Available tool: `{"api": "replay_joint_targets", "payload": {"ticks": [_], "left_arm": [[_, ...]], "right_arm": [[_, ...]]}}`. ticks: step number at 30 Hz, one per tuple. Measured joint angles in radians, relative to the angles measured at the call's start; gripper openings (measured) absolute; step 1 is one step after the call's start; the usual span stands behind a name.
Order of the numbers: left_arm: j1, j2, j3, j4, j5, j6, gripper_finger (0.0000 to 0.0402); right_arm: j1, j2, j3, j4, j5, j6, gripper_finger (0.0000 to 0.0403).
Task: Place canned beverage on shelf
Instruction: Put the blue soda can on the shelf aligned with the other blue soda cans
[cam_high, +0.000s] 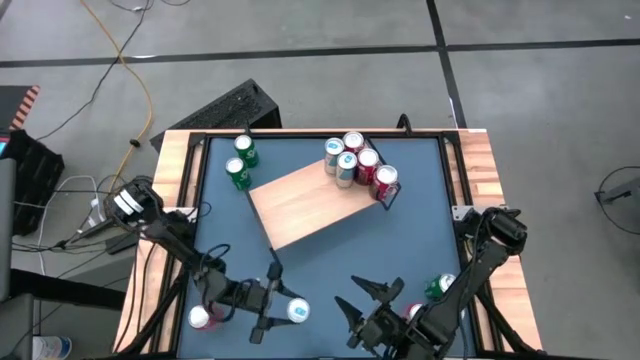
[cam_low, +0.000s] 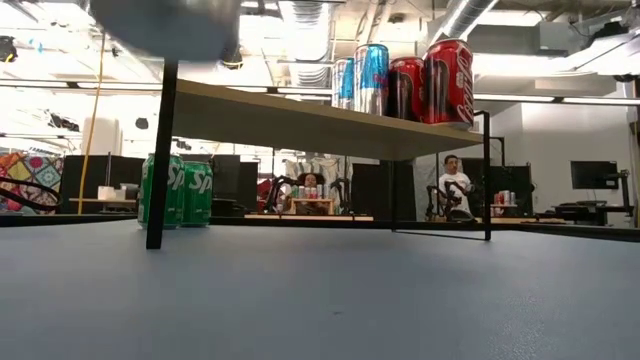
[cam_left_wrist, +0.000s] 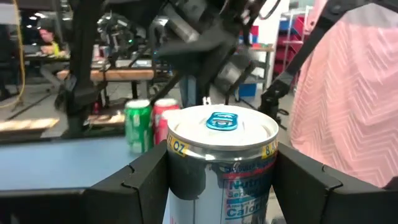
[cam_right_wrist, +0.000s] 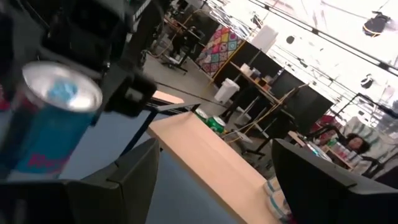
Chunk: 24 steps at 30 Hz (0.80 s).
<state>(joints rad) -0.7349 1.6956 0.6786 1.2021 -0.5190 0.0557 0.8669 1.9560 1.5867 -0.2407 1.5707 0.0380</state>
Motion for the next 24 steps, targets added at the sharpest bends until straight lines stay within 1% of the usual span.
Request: {"api": "replay_joint_targets", "payload": {"ticks": [3,6,9,11,16,19,24], "left_arm": [[-0.006,0.047,-0.093,0.123,-0.027,-0.046,0.0218],[-0.006,0.081,-0.140,0.209,-0.025,-0.051,0.0218],[-0.004,0.094,-0.148,0.206,-0.025,-0.052,0.0218],[0.002,0.114,-0.150,0.204,-0.003,-0.053,0.0218],[0.020,0.182,-0.149,0.293,0.132,-0.090,0.0218],[0.038,0.221,-0.149,0.346,0.256,-0.110,0.0218],[0.096,0.223,-0.162,0.321,0.402,-0.173,0.0218]], "right_arm": [[0.001,0.000,0.000,0.010,0.000,0.000,0.0308],[0.002,0.000,0.000,0.012,0.000,0.000,0.0308],[-0.006,0.001,0.000,0.011,-0.001,0.027,0.0308],[-0.013,0.001,0.000,0.011,-0.009,0.053,0.0308],[-0.037,0.001,0.000,0.010,-0.104,0.094,0.0308],[-0.053,0.001,0.000,0.010,-0.171,0.095,0.0308],[-0.071,0.001,0.000,0.011,-0.217,0.095,0.0308]]}}
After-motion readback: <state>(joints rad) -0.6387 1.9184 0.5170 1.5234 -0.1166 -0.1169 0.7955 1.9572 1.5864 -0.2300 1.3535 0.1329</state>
